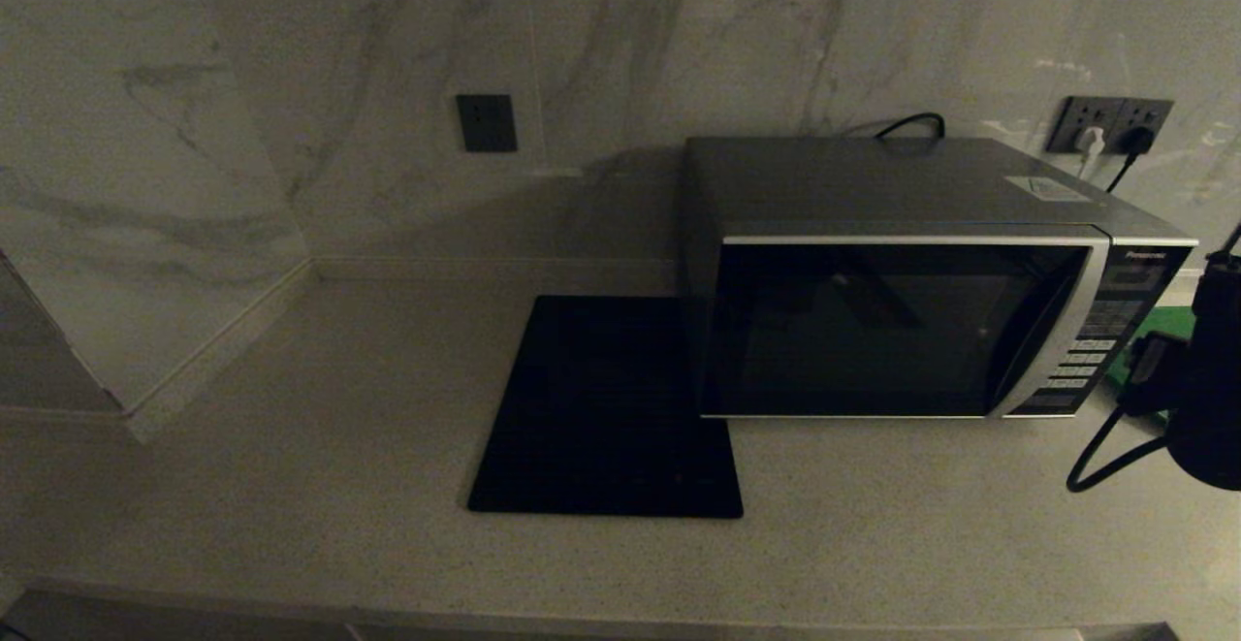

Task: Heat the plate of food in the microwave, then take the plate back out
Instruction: Open the microwave oven

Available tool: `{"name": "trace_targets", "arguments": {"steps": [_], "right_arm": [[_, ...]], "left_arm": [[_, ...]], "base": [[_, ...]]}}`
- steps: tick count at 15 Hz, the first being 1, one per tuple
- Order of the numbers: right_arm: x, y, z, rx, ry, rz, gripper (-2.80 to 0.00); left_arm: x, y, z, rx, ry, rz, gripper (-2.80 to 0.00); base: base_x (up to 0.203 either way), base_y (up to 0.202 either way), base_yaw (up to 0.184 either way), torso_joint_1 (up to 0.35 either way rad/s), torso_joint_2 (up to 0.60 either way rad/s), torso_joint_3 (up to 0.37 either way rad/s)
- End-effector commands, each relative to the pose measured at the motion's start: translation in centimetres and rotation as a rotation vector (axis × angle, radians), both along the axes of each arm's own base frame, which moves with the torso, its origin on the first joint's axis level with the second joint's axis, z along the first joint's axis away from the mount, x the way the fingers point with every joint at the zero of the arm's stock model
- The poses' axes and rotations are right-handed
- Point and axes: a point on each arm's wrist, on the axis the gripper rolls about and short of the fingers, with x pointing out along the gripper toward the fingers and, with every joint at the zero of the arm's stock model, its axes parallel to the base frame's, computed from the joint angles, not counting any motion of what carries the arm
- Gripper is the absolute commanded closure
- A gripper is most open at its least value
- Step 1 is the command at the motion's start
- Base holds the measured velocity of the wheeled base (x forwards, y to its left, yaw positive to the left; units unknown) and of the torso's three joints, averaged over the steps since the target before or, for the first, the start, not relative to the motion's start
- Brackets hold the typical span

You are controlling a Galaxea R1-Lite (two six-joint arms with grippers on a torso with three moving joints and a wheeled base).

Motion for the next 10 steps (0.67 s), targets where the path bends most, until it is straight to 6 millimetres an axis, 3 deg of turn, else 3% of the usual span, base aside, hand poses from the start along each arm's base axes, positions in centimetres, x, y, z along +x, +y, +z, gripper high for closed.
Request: {"name": "trace_targets", "arguments": {"steps": [1, 5, 10], "right_arm": [[-0.9, 2.1, -0.1, 0.009, 0.002, 0.106, -2.8], [-1.2, 5.0, -0.2, 0.027, -0.009, 0.236, -2.8], [1.8, 5.7, -1.7, 0.015, 0.038, 0.208, -2.8]], "left_arm": [[0.0, 0.0, 0.0, 0.0, 0.0, 0.0, 0.0], [0.0, 0.0, 0.0, 0.0, 0.0, 0.0, 0.0], [0.0, 0.0, 0.0, 0.0, 0.0, 0.0, 0.0]], "base": [[0.0, 0.0, 0.0, 0.0, 0.0, 0.0], [0.0, 0.0, 0.0, 0.0, 0.0, 0.0], [0.0, 0.0, 0.0, 0.0, 0.0, 0.0]]}}
